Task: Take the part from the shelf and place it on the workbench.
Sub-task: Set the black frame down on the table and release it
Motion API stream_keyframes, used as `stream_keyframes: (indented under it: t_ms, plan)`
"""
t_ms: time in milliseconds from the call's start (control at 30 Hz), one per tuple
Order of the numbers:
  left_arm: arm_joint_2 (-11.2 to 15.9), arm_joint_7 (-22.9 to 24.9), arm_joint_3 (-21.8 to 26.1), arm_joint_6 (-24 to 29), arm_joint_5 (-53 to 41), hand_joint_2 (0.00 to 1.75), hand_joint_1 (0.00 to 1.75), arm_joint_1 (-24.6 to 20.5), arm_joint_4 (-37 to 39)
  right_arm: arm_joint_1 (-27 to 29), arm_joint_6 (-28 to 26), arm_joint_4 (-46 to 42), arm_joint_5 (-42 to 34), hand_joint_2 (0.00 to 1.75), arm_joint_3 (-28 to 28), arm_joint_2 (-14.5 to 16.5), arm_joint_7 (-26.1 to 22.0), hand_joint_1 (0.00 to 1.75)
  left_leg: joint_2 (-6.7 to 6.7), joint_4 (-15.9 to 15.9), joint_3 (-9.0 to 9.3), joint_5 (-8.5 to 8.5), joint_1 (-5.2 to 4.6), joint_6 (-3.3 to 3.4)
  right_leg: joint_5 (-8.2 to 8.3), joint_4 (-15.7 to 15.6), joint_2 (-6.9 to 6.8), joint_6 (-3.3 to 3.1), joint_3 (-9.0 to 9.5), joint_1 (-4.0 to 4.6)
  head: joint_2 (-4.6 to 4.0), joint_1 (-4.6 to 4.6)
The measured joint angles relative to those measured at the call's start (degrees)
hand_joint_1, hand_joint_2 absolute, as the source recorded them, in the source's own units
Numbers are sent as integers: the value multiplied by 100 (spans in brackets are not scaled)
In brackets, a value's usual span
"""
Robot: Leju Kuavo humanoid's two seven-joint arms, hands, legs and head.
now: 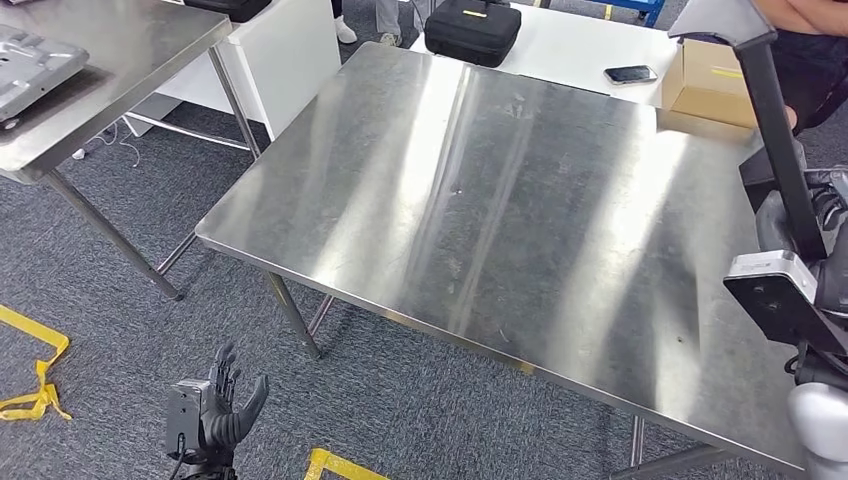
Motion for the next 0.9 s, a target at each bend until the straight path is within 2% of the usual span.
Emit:
stream_keyframes:
  t_ms: [67,100,167,200,233,267,300,367,400,433,567,600,633,700,733,767,800,833,867,900]
  plan:
    - [-2,2,-27,-1,5,175,0,-35,14,-117,10,47,94,175,63,-14,50,175,-2,-161,119,79,41,67,-16,42,-12,8,-23,20,0,2]
    - [-7,4,-39,-2,6,175,0,-63,25,-167,11,70,129,175,88,-22,68,175,-2,-246,189,123,65,87,-75,192,-10,-3,-89,33,0,8]
    - [-20,5,-54,-7,6,175,0,-117,54,-230,12,116,162,175,132,-39,92,175,-6,-323,269,158,94,102,-303,835,0,-30,-419,19,0,16]
    - [-21,7,-56,-10,6,175,0,-131,70,-236,12,137,167,175,152,-44,99,175,-11,-324,274,150,100,91,-410,1211,3,-18,-641,-4,0,20]
    - [-24,7,-59,-15,6,175,0,-137,89,-226,10,157,171,175,168,-48,106,175,-19,-322,280,135,112,72,-458,1477,3,18,-829,-39,0,19]
    - [-26,8,-61,-21,6,175,0,-139,110,-207,8,176,176,175,181,-49,110,175,-30,-319,292,112,129,41,-417,1543,2,82,-923,-81,0,17]
    - [-27,8,-62,-26,6,175,0,-139,132,-190,5,191,183,175,188,-49,114,175,-45,-309,312,80,156,-2,-278,1369,-1,174,-895,-128,0,17]
    - [-26,8,-62,-32,6,175,0,-148,169,-168,1,220,200,175,192,-44,115,175,-71,-245,352,-24,208,-121,101,607,-6,384,-596,-226,0,26]
    - [-21,9,-59,-32,8,175,0,-156,181,-161,0,236,208,175,196,-40,115,175,-80,-192,354,-89,216,-187,215,296,9,429,-453,-253,0,43]
    - [-17,8,-57,-31,9,175,0,-166,190,-151,-1,256,219,175,204,-35,121,175,-92,-154,349,-141,210,-239,254,130,23,414,-367,-268,0,50]
    - [-20,5,-60,-31,14,175,0,-193,225,-106,-4,286,315,175,222,-26,149,175,-88,-110,366,-253,221,-335,127,164,56,153,-322,-250,0,-2]
    - [-22,5,-61,-32,13,175,0,-203,233,-105,-4,284,349,175,221,-25,153,175,-59,25,313,-323,229,-349,97,170,56,100,-290,-245,0,-13]
    - [-22,4,-61,-36,8,175,0,-214,239,-103,-4,283,385,175,219,-22,157,175,-30,293,175,-433,228,-353,71,171,55,55,-252,-233,0,-24]
    - [-23,-5,-61,-42,-14,175,0,-234,263,-64,-6,281,455,175,214,-10,178,175,8,1125,-329,-707,211,-330,28,170,46,-6,-197,-189,0,-37]
    - [-23,-10,-62,-43,-33,175,0,-239,280,-26,-8,278,484,175,206,0,189,175,8,1480,-592,-781,203,-309,10,171,42,-32,-179,-163,0,-40]
    - [-23,-14,-62,-43,-50,175,0,-241,300,21,-11,272,508,175,193,10,198,175,8,1662,-779,-754,194,-277,-8,171,40,-56,-160,-136,0,-41]
    - [-23,-15,-63,-42,-63,175,0,-244,318,66,-15,260,524,175,178,18,203,175,8,1614,-849,-605,181,-234,-25,171,40,-78,-137,-111,0,-42]
    - [-23,-14,-63,-42,-72,175,0,-252,333,107,-17,244,537,175,161,24,206,175,8,1362,-811,-366,160,-178,-44,170,42,-96,-110,-90,0,-42]
    - [-22,-14,-63,-42,-74,175,0,-264,345,144,-20,224,548,175,145,28,207,175,9,982,-693,-94,129,-109,-60,168,45,-108,-84,-79,0,-41]
    - [-21,-11,-63,-42,-74,175,0,-282,355,176,-23,207,557,175,131,32,207,175,13,615,-559,103,94,-45,-80,168,49,-104,-67,-55,0,-38]
